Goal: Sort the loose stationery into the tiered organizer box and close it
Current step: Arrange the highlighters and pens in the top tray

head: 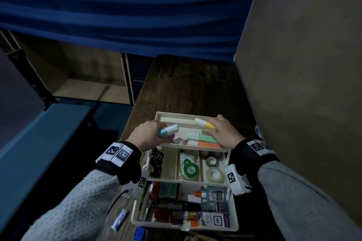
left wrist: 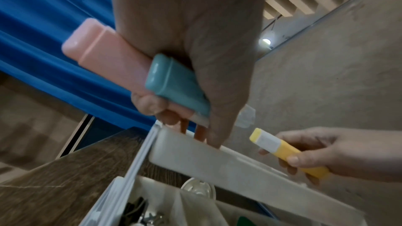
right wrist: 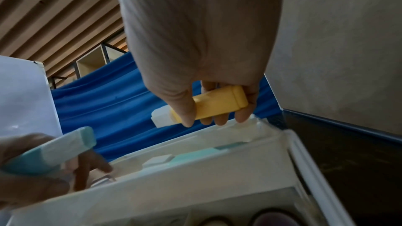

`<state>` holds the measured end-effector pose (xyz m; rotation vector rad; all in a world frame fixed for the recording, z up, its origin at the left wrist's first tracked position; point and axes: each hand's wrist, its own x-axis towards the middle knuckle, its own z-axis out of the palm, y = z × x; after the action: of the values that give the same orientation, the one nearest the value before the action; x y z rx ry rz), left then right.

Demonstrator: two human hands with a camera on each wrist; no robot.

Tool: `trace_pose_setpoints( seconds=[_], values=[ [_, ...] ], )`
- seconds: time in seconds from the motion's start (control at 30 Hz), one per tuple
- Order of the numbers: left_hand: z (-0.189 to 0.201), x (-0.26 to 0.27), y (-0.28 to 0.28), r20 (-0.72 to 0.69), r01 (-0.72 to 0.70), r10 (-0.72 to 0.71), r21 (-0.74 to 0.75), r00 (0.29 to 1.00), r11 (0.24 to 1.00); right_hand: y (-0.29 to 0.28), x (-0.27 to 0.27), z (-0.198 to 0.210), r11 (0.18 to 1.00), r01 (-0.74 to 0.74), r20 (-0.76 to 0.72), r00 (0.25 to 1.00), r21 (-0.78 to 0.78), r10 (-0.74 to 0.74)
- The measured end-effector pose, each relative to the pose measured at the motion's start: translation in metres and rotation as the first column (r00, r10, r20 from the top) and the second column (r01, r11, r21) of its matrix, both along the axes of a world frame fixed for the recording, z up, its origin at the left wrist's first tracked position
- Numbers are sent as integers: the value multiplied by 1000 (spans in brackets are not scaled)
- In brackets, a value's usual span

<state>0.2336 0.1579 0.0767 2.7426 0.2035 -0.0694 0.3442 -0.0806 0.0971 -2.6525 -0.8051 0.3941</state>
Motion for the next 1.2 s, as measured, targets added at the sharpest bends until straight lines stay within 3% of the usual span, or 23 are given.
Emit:
trace_pose_setpoints(
  seconds=[0.2, 0.37, 0.53, 0.63, 0.7, 0.77, 0.93, 1.0, 1.07, 1.1, 1.13, 1.2],
  values=[
    [2, 5, -5, -92, 15, -8, 72, 996, 997, 5, -2, -3, 999, -27, 20, 999, -47, 28],
    [5, 3, -5, -96, 61, -54, 71, 994, 996, 6, -3, -2, 999, 28, -22, 999, 44, -27],
    [8, 0, -2, -7, -15, 14, -119, 1000, 993, 8, -1, -4, 997, 59, -46, 997, 40, -57],
    [11, 3, -2, 0, -56, 57, -233, 998, 971, 9, -4, -10, 996, 84, 76, 994, -3, -84],
    [14, 3, -2, -22, -98, 99, -458, 995, 884, 10, -6, -12, 992, 69, 193, 980, -103, -48],
    [16, 2, -2, -77, -139, 119, -670, 990, 729, 11, -8, -12, 985, 66, 252, 967, -157, -24],
    [23, 4, 0, -112, -168, 149, -875, 983, 453, 10, -13, -11, 995, 79, 237, 969, -60, -63],
    [25, 7, -1, -116, -155, 117, -895, 986, 419, 9, -14, -8, 998, 56, 224, 973, -24, -49],
    [27, 12, -3, -75, -108, 86, -869, 993, 483, 7, -15, -6, 999, 34, 210, 977, 21, -37],
    [28, 16, -4, -37, -72, 73, -825, 997, 561, 5, -17, -5, 999, 26, 201, 979, 43, -34],
    [30, 19, -6, 9, -28, 51, -740, 999, 672, 3, -19, -4, 997, 20, 194, 980, 68, -33],
    [31, 27, -10, 75, 73, -44, -429, 996, 900, 1, -23, -2, 992, 16, 184, 982, 123, -39]
  ],
)
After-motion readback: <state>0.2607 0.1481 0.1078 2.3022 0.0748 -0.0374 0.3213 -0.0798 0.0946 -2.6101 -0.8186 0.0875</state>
